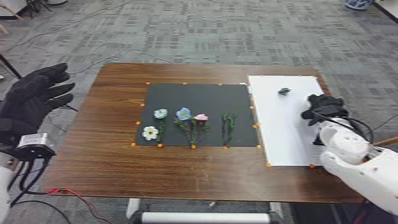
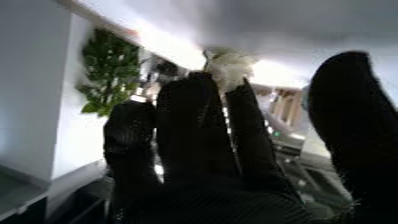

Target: Arrange flowers

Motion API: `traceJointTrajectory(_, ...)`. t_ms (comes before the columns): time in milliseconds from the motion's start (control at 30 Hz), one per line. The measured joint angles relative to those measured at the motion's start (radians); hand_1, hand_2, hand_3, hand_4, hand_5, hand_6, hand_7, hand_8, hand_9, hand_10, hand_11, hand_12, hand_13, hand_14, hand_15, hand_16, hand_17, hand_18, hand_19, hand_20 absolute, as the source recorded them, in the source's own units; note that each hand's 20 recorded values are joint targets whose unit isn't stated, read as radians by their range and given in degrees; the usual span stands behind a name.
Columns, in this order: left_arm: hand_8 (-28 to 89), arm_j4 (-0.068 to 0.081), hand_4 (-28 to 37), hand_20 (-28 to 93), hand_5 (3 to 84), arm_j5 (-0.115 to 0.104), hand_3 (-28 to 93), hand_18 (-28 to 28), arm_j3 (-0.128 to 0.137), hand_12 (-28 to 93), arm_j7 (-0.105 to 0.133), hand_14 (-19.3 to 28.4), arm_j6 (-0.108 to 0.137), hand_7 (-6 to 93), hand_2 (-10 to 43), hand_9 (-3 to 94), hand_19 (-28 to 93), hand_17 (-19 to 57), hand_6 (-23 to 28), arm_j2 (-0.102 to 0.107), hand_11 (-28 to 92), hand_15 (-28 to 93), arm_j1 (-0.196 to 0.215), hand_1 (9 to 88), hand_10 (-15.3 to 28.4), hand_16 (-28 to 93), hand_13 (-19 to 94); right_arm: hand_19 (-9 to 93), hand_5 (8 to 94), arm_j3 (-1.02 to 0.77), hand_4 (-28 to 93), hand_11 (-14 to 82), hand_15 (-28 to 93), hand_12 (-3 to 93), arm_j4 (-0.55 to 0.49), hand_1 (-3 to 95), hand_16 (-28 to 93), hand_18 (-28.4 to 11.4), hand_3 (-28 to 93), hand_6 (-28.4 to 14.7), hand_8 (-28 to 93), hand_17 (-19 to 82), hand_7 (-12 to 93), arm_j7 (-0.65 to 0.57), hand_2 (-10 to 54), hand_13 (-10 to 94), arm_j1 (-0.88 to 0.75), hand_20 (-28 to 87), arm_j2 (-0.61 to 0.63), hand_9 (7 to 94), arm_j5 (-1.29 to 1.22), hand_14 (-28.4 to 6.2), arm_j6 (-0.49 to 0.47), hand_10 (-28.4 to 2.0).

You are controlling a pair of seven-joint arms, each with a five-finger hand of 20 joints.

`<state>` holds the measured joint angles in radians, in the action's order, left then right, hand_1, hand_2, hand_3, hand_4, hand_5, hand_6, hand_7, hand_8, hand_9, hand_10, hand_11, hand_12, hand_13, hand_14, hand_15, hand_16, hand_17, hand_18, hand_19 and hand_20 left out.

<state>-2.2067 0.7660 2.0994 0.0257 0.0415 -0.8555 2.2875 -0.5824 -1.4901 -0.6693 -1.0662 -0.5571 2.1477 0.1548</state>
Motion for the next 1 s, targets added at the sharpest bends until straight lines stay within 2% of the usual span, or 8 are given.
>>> traceJointTrajectory(100, -12, 0.0, -28.3, 12, 23.8, 0.0, 69, 20.0, 0.0, 14, 0.0, 13.9, 0.0, 27.1, -3.9, 16.2, 39, -10.3, 2.4, 0.001, 30, 47, 0.0, 23.0, 11.0, -7, 9, 90, 50.1, 0.035, -28, 34.9, 83, 24.7, 0.045, 35.0, 29, -20.3, 90, 0.0, -15, 34, 36, 0.004, -9.4, 60, 0.051, 54, -0.024, 55.1, -0.001, -8.8, -0.017, -9.1)
traceJointTrajectory(167, -12, 0.0, -28.3, 12, 23.8, 0.0, 69, 20.0, 0.0, 14, 0.0, 13.9, 0.0, 27.1, -3.9, 16.2, 39, -10.3, 2.4, 0.001, 30, 47, 0.0, 22.9, 11.0, -7, 9, 91, 56.7, 0.042, -28, 28.6, 82, 44.3, 0.066, 46.2, 33, -19.5, 84, 2.1, -2, 36, 49, 0.003, -9.5, 64, 0.068, 54, -0.039, 67.9, 0.002, -6.9, -0.017, -6.0)
traceJointTrajectory(233, -12, -0.001, -28.3, 12, 23.8, 0.0, 69, 20.0, 0.001, 14, 0.0, 13.9, 0.0, 27.2, -3.9, 16.3, 39, -10.3, 2.4, 0.001, 30, 47, 0.0, 22.9, 11.0, -7, 9, 92, 62.7, 0.042, -28, 27.8, 80, 50.0, 0.068, 51.4, 36, -19.0, 83, 3.7, 2, 39, 53, 0.0, -9.5, 67, 0.072, 54, -0.046, 75.2, 0.009, -5.8, -0.004, -4.9)
traceJointTrajectory(567, -12, -0.003, -28.3, 12, 23.8, 0.0, 69, 20.0, 0.01, 14, 0.0, 13.9, 0.001, 27.1, -3.9, 16.3, 39, -10.3, 2.4, 0.0, 30, 47, 0.002, 23.0, 11.0, -7, 9, 92, 68.1, 0.051, -28, 26.0, 78, 52.5, -0.022, 51.9, 40, -19.3, 86, 3.0, 0, 40, 53, 0.015, -9.5, 69, 0.045, 54, -0.036, 79.9, 0.05, -5.3, 0.093, -4.6)
traceJointTrajectory(667, -12, -0.003, -28.3, 12, 23.8, 0.001, 69, 20.0, 0.007, 14, 0.0, 13.9, 0.0, 27.1, -3.9, 16.2, 39, -10.3, 2.4, 0.001, 30, 47, 0.0, 23.0, 11.0, -7, 9, 91, 57.9, 0.068, -28, 24.3, 80, 49.8, -0.051, 46.7, 38, -19.2, 85, 2.3, 2, 36, 52, 0.02, -9.5, 65, 0.048, 56, -0.032, 70.5, 0.061, -6.5, 0.167, -6.0)
traceJointTrajectory(733, -12, -0.003, -28.3, 12, 23.8, 0.001, 69, 20.0, 0.007, 14, 0.0, 13.9, 0.0, 27.0, -3.9, 16.2, 39, -10.3, 2.5, 0.001, 30, 47, -0.001, 23.0, 11.0, -7, 9, 88, 45.7, 0.084, -28, 33.6, 82, 29.5, -0.066, 36.7, 33, -19.6, 91, -0.9, -15, 32, 42, 0.01, -9.5, 55, 0.056, 56, -0.028, 47.5, 0.075, -9.5, 0.215, -12.1)
traceJointTrajectory(800, -12, -0.003, -28.3, 12, 23.8, 0.001, 69, 20.0, 0.007, 14, 0.0, 13.9, 0.0, 26.9, -3.9, 16.2, 39, -10.3, 2.5, 0.001, 30, 47, -0.001, 23.0, 11.0, -7, 9, 83, 34.9, 0.081, -28, 27.4, 83, 24.2, -0.092, 32.6, 28, -19.7, 92, -5.1, -13, 27, 30, -0.013, -9.5, 50, 0.058, 54, -0.023, 35.2, 0.081, -11.1, 0.217, -14.7)
traceJointTrajectory(1000, -12, -0.004, -28.3, 12, 23.8, 0.001, 69, 20.0, 0.007, 14, 0.0, 13.9, 0.0, 26.9, -3.9, 16.2, 39, -10.3, 2.5, 0.001, 30, 47, 0.0, 23.0, 11.0, -7, 9, 81, 24.8, 0.011, -28, 16.9, 82, 22.3, -0.14, 29.4, 24, -20.0, 93, -9.5, -9, 25, 20, -0.083, -9.5, 45, 0.057, 53, -0.008, 25.4, 0.075, -12.7, 0.036, -17.2)
